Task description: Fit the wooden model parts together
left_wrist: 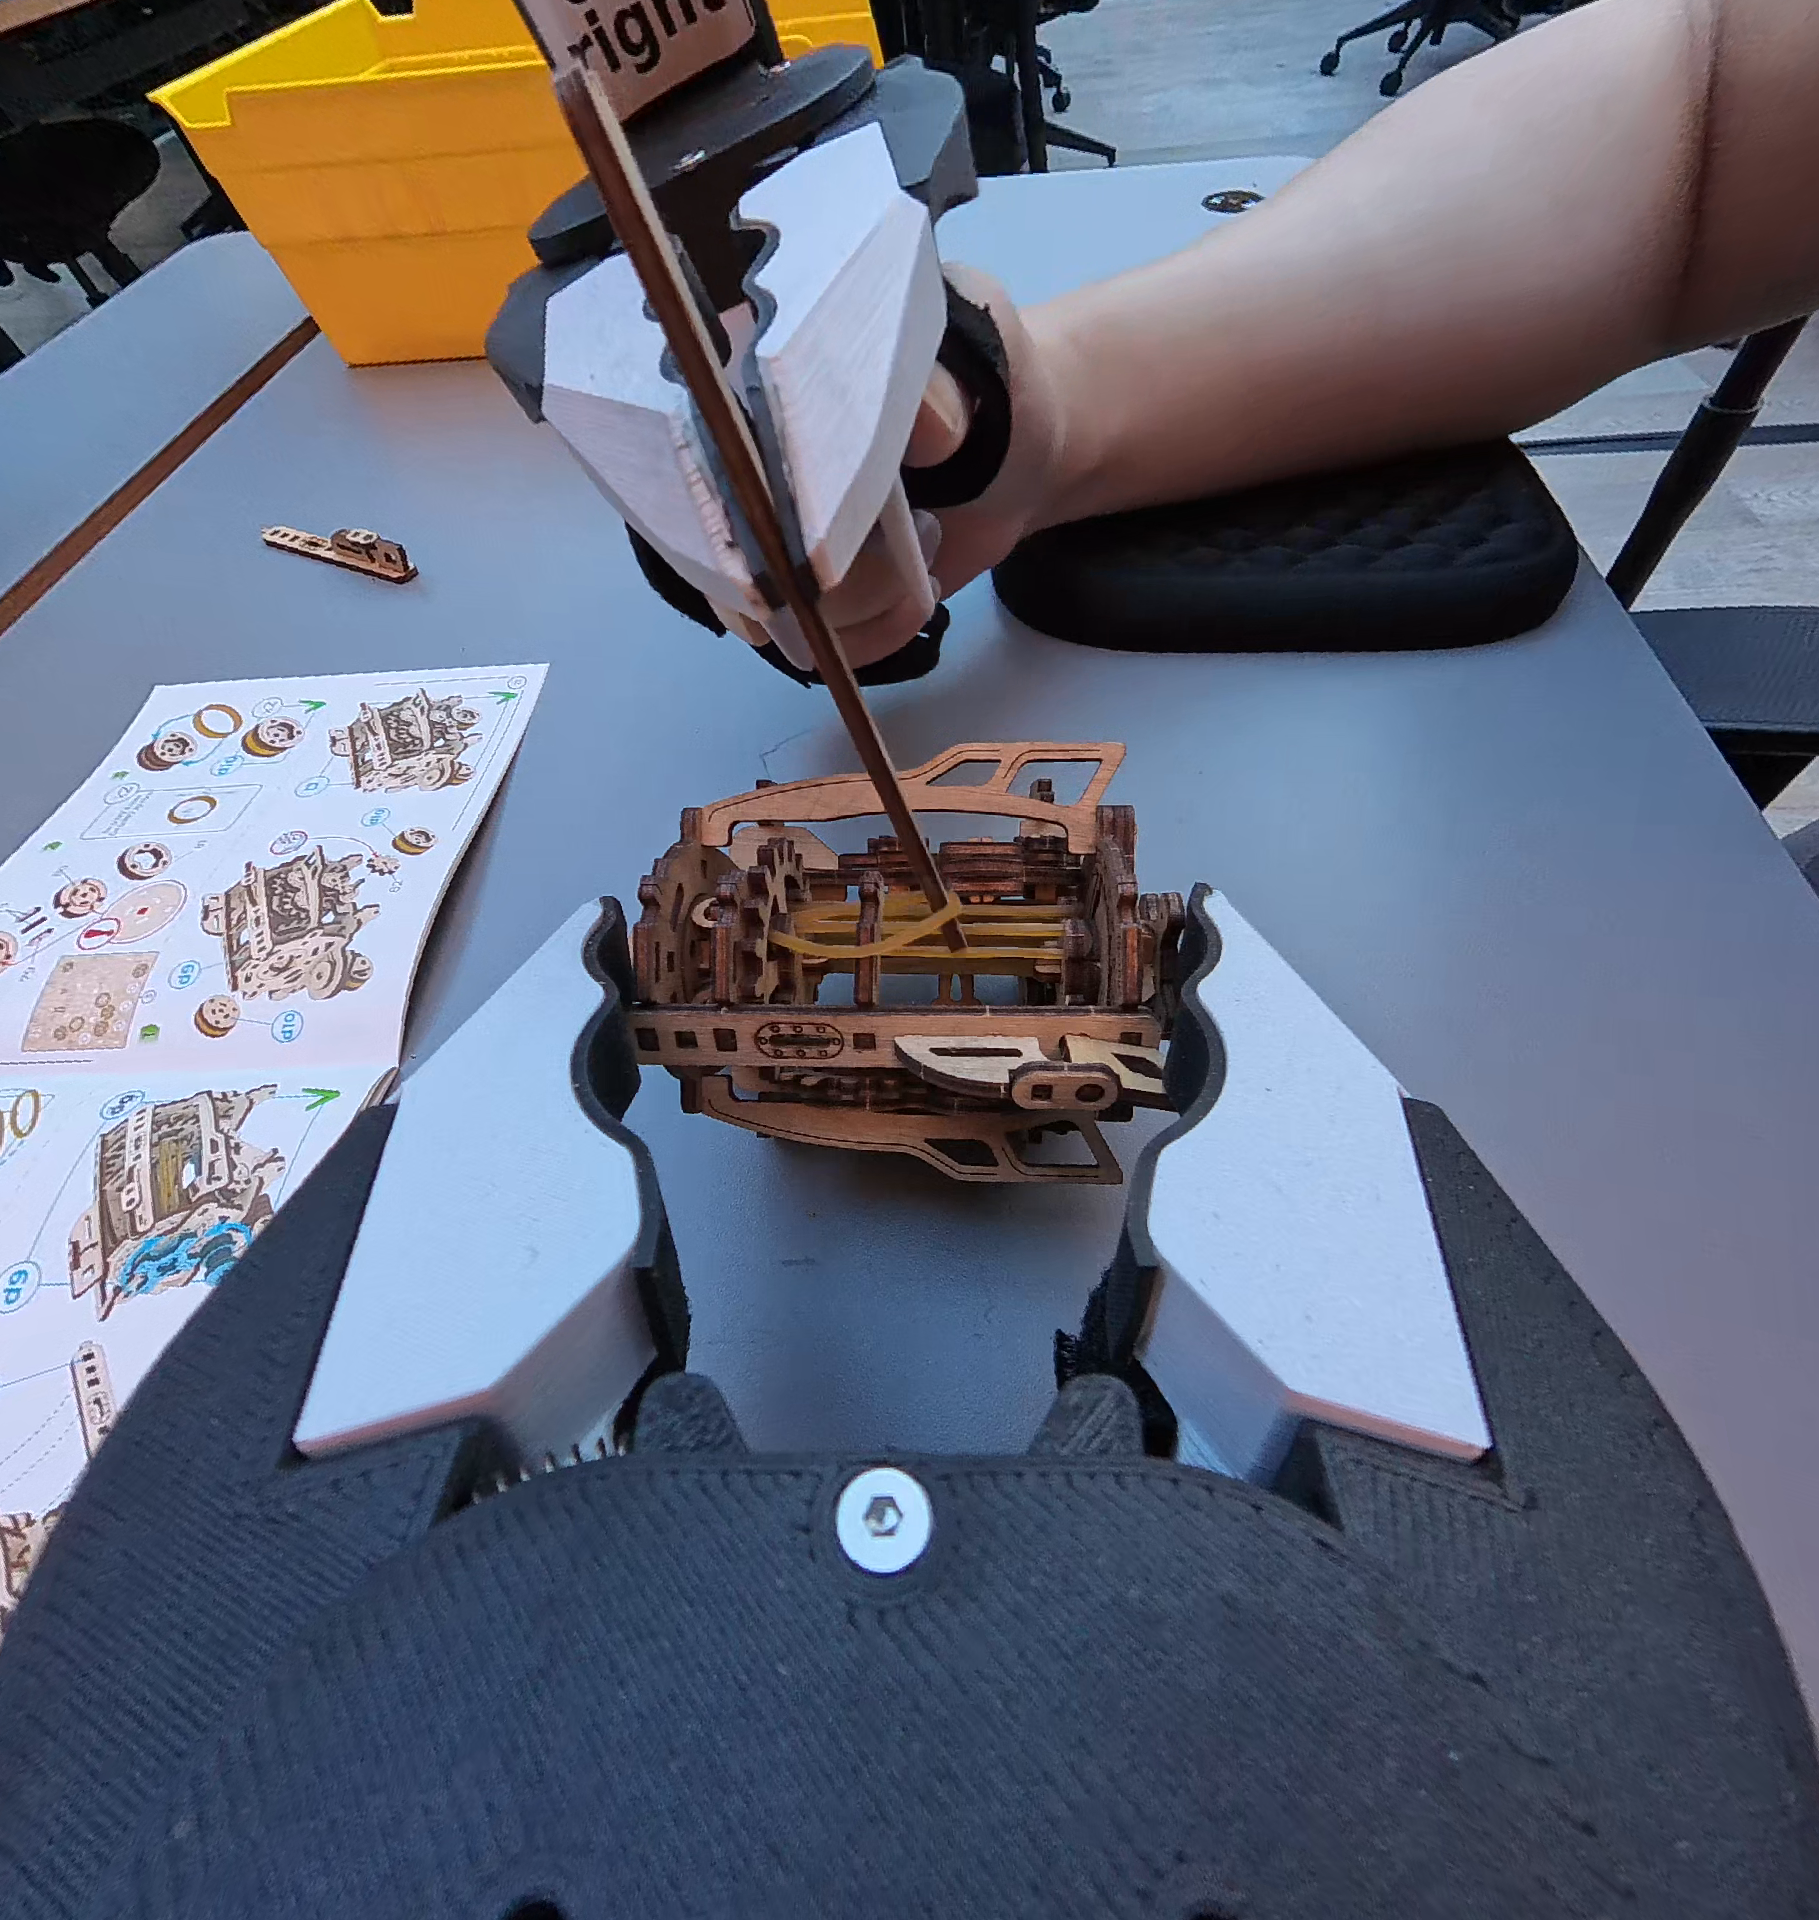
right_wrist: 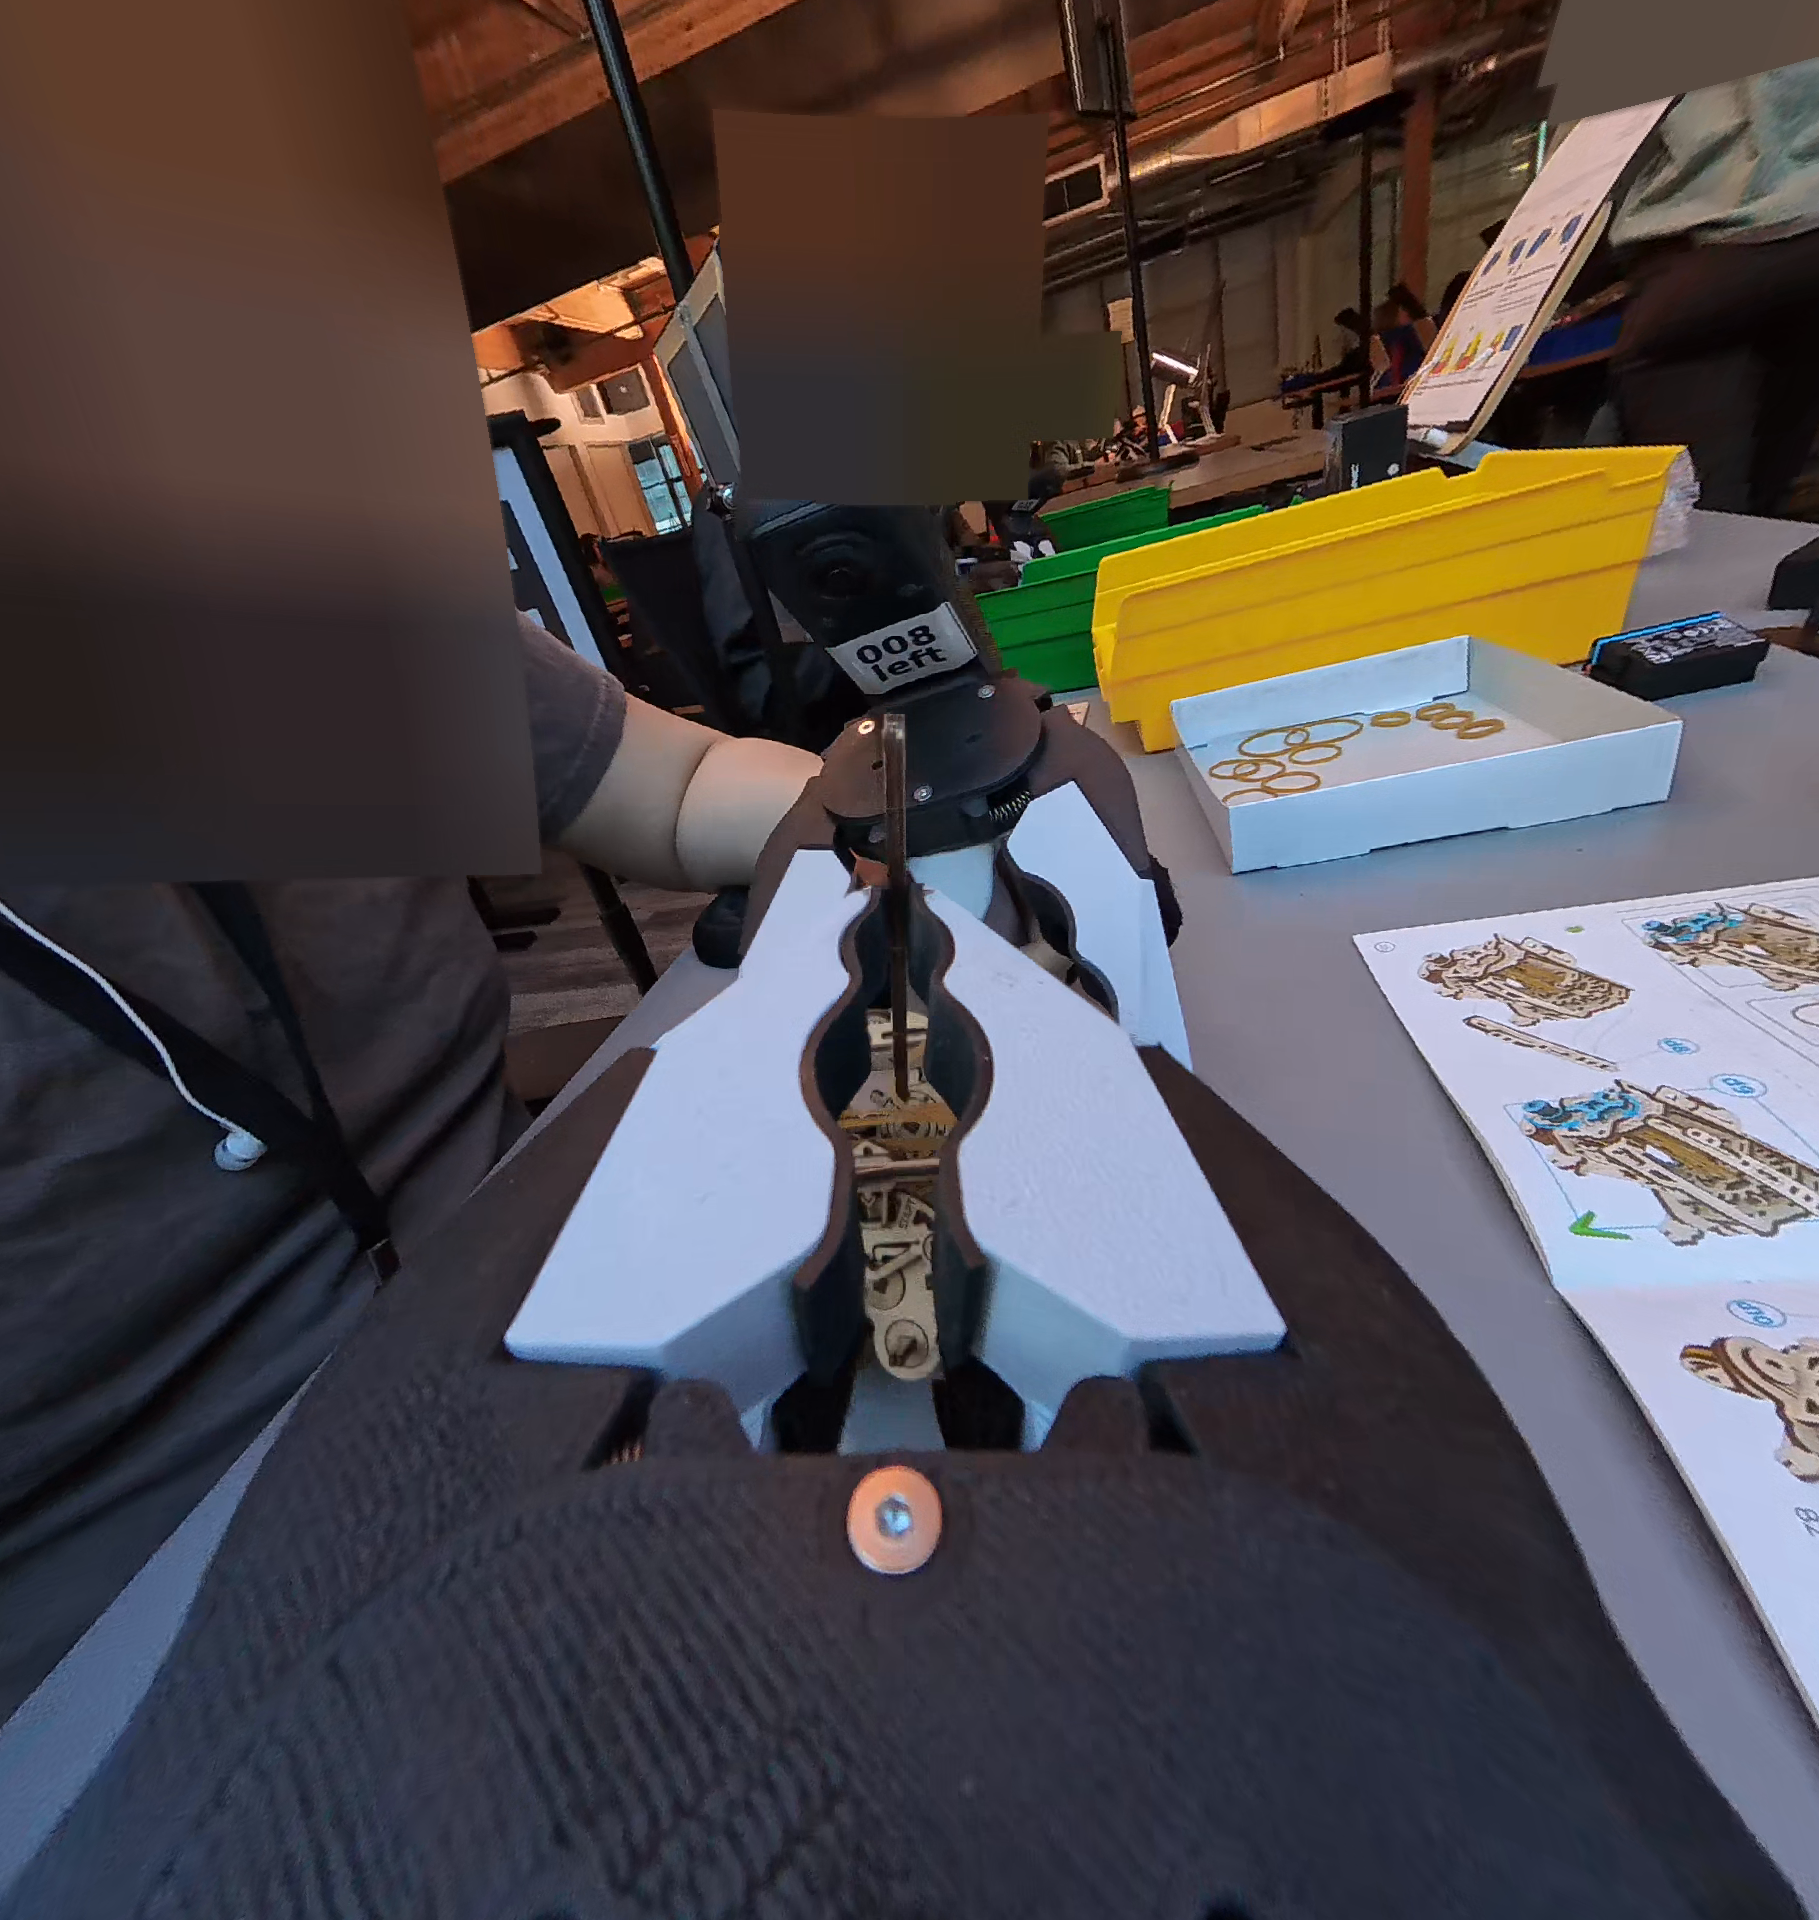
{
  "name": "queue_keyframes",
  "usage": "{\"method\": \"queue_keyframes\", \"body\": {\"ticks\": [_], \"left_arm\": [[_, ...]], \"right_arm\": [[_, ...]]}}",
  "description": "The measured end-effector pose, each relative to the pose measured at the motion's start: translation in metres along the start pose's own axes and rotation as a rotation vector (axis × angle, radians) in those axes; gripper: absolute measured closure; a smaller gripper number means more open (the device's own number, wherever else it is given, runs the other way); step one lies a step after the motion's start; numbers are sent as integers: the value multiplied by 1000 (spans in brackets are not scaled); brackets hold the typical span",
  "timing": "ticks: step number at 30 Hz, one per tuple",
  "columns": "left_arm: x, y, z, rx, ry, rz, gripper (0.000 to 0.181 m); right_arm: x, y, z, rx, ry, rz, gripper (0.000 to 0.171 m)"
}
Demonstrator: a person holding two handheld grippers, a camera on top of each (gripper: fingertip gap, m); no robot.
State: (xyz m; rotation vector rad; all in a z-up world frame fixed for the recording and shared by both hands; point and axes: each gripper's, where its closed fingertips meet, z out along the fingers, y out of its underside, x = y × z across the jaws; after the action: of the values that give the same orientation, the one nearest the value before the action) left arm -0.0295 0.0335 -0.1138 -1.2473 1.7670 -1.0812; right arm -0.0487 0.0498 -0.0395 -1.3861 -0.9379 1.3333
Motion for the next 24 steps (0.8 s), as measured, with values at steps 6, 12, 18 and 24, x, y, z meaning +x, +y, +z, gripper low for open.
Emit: {"method": "queue_keyframes", "body": {"ticks": [6,12,18,24], "left_arm": [[0,0,0,1,0,-3,78],[0,0,0,1,0,-3,78],[0,0,0,1,0,-2,78],[0,0,0,1,1,-4,78]], "right_arm": [[2,1,-7,-12,-12,10,171],[1,0,-8,-22,-15,-1,171],[3,-8,-13,43,-34,52,171],[6,-7,-18,51,-29,64,171]]}}
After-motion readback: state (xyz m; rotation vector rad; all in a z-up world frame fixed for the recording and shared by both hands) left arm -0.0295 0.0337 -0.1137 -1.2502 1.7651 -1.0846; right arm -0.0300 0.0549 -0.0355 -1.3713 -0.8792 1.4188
